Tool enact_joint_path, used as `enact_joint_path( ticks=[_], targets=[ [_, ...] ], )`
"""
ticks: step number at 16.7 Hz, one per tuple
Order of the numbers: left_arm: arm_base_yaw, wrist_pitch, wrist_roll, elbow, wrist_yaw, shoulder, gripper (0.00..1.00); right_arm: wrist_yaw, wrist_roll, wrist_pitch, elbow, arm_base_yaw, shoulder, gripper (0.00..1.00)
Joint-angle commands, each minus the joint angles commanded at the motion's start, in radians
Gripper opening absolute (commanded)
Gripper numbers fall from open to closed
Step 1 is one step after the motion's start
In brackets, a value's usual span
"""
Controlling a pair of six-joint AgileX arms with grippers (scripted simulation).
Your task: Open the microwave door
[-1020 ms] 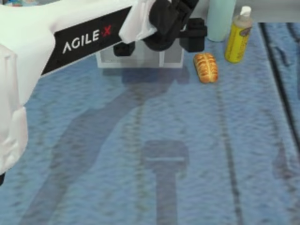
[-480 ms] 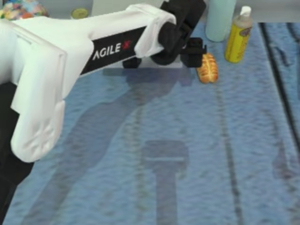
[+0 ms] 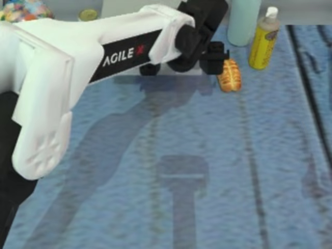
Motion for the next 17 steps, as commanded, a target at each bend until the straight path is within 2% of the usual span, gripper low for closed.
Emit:
enact_joint_path(
  ticks=[9, 17],
  targets=[
    [0.000, 0.000, 0.000, 0.000, 0.000, 0.000, 0.02, 0.000, 0.000, 0.000, 0.000, 0.000, 0.000, 1.00],
    [0.000, 0.000, 0.000, 0.000, 0.000, 0.000, 0.00, 0.000, 0.000, 0.000, 0.000, 0.000, 0.000, 1.00]
  ],
)
